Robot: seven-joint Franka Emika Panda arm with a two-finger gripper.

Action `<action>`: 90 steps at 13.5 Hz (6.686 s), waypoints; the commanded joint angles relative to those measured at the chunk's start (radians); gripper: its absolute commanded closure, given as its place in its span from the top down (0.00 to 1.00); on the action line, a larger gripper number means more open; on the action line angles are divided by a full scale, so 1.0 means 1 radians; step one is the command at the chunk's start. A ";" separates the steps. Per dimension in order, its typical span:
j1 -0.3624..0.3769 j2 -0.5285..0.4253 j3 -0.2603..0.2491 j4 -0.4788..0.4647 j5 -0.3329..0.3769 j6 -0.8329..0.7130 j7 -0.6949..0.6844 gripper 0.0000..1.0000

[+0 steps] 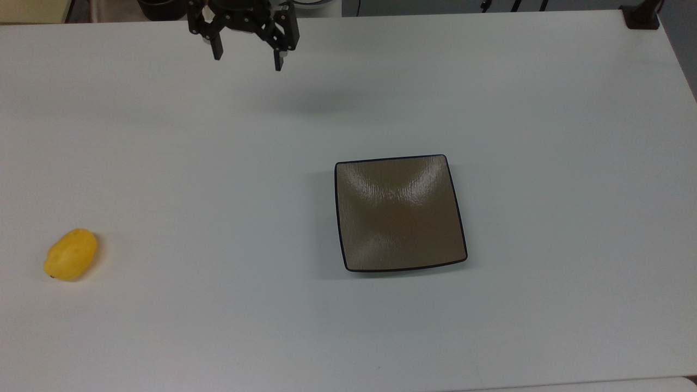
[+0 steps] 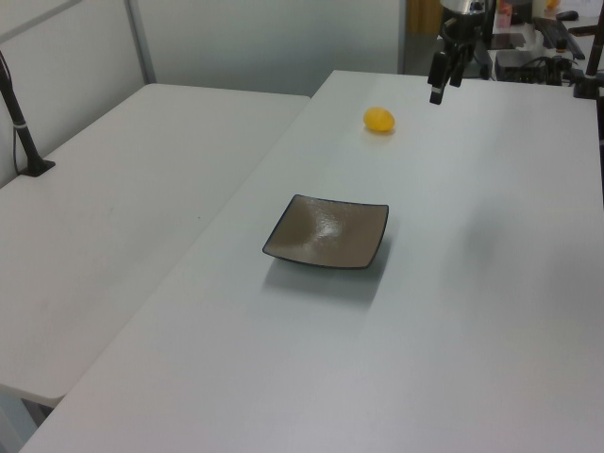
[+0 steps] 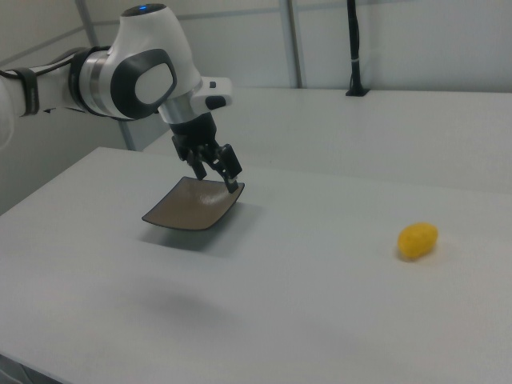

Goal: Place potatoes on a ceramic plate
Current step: 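Move the open gripper toward the yellow potato, then lower the gripper over the yellow potato, then close the gripper around the yellow potato, then lift the potato and carry it toward the brown plate, then lower the potato onto the plate and open the gripper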

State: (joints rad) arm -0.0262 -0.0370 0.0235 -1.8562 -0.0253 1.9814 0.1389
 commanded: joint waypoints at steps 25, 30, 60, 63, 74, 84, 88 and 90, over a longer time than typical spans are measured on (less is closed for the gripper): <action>-0.311 0.719 0.006 0.465 -0.238 0.735 0.278 1.00; -0.313 0.824 -0.002 0.568 -0.278 0.738 0.312 1.00; -0.305 0.622 0.006 0.358 -0.358 0.749 0.393 0.23; -0.270 0.523 0.070 0.328 -0.291 0.521 0.400 0.23; -0.060 0.310 0.153 0.143 -0.070 0.244 0.442 0.25; 0.074 0.365 0.159 0.159 0.021 0.251 0.493 0.29; 0.077 0.422 0.208 0.203 0.008 0.290 0.562 1.00; 0.077 0.419 0.210 0.206 -0.019 0.281 0.559 1.00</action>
State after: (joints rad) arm 0.0459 0.3834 0.2296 -1.6647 -0.0178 2.2635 0.6757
